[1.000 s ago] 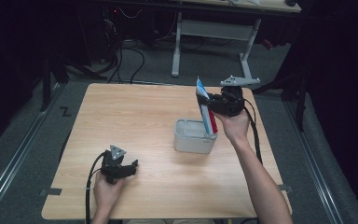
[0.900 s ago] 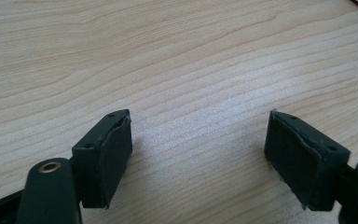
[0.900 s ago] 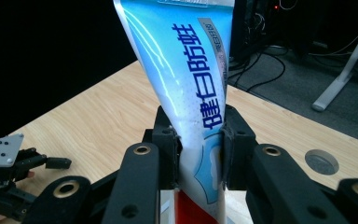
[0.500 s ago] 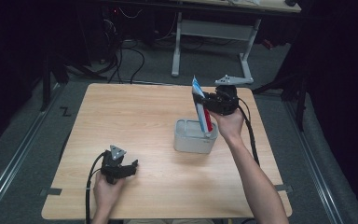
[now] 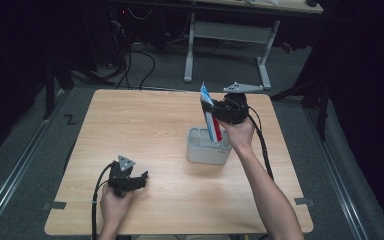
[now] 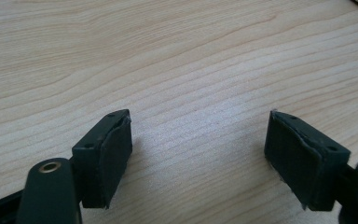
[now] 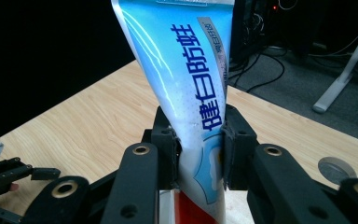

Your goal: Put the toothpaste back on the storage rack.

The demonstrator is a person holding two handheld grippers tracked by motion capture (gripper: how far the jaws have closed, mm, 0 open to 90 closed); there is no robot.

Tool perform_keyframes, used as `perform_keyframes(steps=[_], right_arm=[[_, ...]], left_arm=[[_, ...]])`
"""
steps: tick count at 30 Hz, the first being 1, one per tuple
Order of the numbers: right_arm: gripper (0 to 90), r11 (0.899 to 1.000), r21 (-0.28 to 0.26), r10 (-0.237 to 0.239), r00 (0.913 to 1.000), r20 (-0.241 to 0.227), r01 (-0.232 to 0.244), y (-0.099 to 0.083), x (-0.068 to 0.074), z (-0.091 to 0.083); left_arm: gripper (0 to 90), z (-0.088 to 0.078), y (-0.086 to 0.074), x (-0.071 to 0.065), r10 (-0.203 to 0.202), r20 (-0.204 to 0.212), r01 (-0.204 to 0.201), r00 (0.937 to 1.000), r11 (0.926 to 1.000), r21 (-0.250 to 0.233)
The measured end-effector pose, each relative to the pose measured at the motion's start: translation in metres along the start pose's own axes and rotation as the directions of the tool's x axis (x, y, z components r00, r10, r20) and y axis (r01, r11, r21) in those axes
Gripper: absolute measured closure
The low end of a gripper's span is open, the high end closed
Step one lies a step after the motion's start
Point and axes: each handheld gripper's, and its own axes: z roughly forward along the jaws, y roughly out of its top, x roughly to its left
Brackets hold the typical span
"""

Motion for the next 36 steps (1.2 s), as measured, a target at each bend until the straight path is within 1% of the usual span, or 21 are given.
perform_keyframes(steps=[5,8,10,13,23,28,32,36], right_arm=[[70.8,1.0,0.004,-0.018,0.9997,0.018,0.018,-0.004,0.001,0.006],[70.7,0.999,0.011,-0.039,0.9989,0.024,0.039,-0.007,0.002,0.01],[70.7,0.999,0.018,-0.033,0.9993,0.02,0.033,-0.01,0.002,0.012],[70.6,0.999,0.023,-0.031,0.9992,0.027,0.03,-0.013,0.0,0.015],[70.4,0.993,0.09,-0.078,0.9965,0.029,0.075,-0.018,0.002,0.021],[70.4,0.992,0.101,-0.077,0.9966,0.03,0.073,-0.02,0.001,0.021],[70.4,0.99,0.109,-0.092,0.9949,0.043,0.086,-0.022,0.002,0.022],[70.4,0.99,0.118,-0.083,0.9959,0.038,0.078,-0.027,0.001,0.023]], left_arm=[[23.5,0.0,0.0,0.0,0.001,0.0,-0.001,1.0,1.0,0.001],[23.5,0.0,0.0,0.0,0.001,0.0,-0.001,1.0,1.0,0.001],[23.5,0.0,0.0,0.0,0.001,0.0,-0.001,1.0,1.0,0.001],[23.5,0.0,0.0,0.0,0.001,0.0,-0.001,1.0,1.0,0.0],[23.5,0.0,0.0,0.0,0.002,0.0,-0.002,1.0,1.0,0.0],[23.5,0.0,0.0,0.0,0.001,0.0,-0.001,1.0,1.0,0.0],[23.5,0.0,0.0,0.0,0.001,0.0,-0.001,1.0,1.0,0.0],[23.5,0.0,0.0,0.0,0.001,0.0,-0.001,1.0,1.0,0.0]])
